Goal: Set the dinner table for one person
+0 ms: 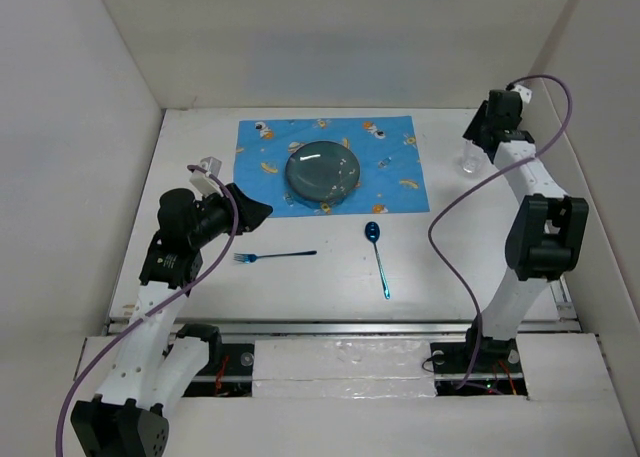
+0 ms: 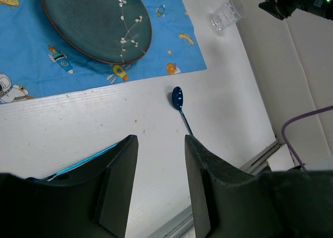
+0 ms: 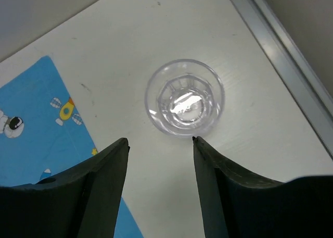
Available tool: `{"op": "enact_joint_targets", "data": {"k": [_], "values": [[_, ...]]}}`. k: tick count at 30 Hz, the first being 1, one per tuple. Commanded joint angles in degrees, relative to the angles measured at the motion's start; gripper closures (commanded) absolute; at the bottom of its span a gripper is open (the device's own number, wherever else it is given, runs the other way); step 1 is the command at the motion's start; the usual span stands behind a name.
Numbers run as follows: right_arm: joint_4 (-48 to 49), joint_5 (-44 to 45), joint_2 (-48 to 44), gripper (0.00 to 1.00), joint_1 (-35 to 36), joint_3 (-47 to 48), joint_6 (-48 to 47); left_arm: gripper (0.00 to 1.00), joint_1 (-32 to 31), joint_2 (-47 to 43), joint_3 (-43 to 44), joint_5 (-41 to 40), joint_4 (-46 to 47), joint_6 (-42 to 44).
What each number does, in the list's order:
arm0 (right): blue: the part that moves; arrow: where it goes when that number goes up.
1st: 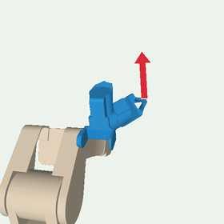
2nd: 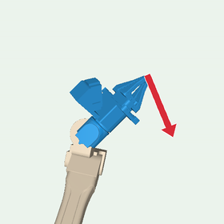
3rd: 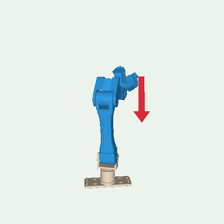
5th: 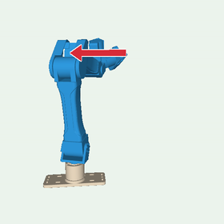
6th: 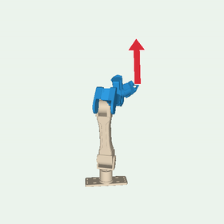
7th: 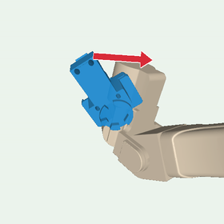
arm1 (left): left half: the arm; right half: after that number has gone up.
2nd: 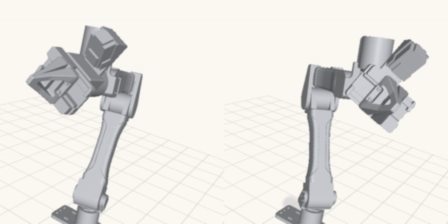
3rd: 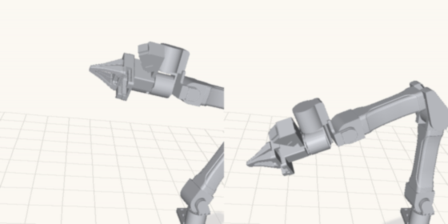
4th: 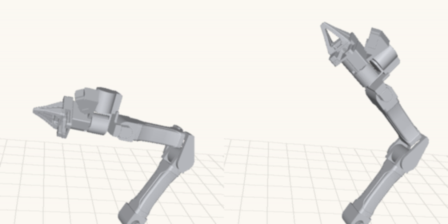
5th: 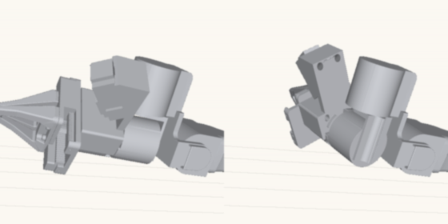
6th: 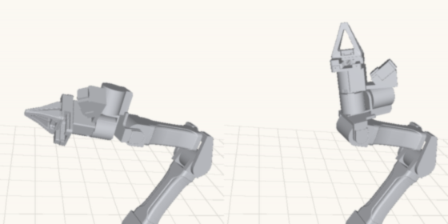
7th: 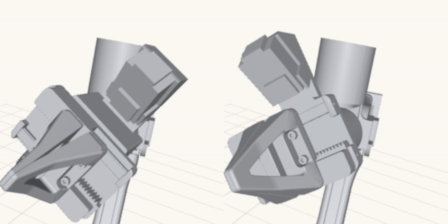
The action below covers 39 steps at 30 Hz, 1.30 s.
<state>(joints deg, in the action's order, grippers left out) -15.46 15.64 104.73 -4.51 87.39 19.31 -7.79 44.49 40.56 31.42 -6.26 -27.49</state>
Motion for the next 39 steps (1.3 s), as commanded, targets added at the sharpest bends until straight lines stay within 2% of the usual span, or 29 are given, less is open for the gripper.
{"op": "enact_joint_targets", "data": {"k": [1, 4, 10, 13, 14, 15, 16, 19, 24, 31, 35, 39], "values": [[-4.47, 0.8, 5.28, 0.42, 1.0, 7.77, -3.93, 0.62, -0.21, -0.19, 1.63, 1.36, 2.31, 0.59], [-7.73, 0.89, 9.61, 0.42, 1.0, 14.02, -4.37, 0.62, -0.21, 0.07, 1.63, 1.54, 2.31, 0.59], [-8.27, 0.71, 16.29, 0.45, 1.0, 18.07, -3.93, 0.62, -0.21, 0.95, 1.46, 2.33, 2.75, 0.59], [-7.3, 1.23, 18.05, 0.61, 1.0, 19.21, -4.1, 0.62, -0.21, 1.21, 1.46, 2.33, 2.66, 0.5], [-7.04, 1.24, 18.49, 0.84, 1.0, 19.83, -4.19, 0.62, -0.21, 1.21, 1.46, 2.33, 2.75, 0.59], [-7.38, 2.19, 19.02, 0.94, 1.0, 20.53, -4.11, 0.62, -0.21, 1.39, 1.37, 2.33, 2.75, 0.59], [-7.04, 3.77, 18.85, 1.0, 1.0, 21.14, -4.28, 0.62, -0.21, 1.48, 1.28, 2.33, 2.83, 0.5], [-2.99, 7.73, 16.57, 1.0, 3.45, 20.35, -7.09, 0.62, -0.21, 1.92, 0.84, 2.86, 3.19, 0.59], [-1.68, 7.83, 16.21, 1.0, 7.92, 26.23, -10.95, 0.62, -0.21, 2.88, 1.02, 3.21, 3.19, 0.59], [-2.9, 6.25, 25.07, 1.0, 15.48, 41.41, -18.51, 0.62, 0.94, 4.55, 0.67, 4.44, 4.06, 0.33], [-6.41, 5.28, 32.63, 1.0, 17.51, 53.38, -22.56, 0.63, 0.94, 4.99, 0.84, 4.62, 4.33, 0.59], [-6.25, 2.38, 37.64, 1.0, 18.05, 58.5, -23.27, 0.63, 0.94, 5.17, 0.93, 4.09, 4.15, 0.77]]}}
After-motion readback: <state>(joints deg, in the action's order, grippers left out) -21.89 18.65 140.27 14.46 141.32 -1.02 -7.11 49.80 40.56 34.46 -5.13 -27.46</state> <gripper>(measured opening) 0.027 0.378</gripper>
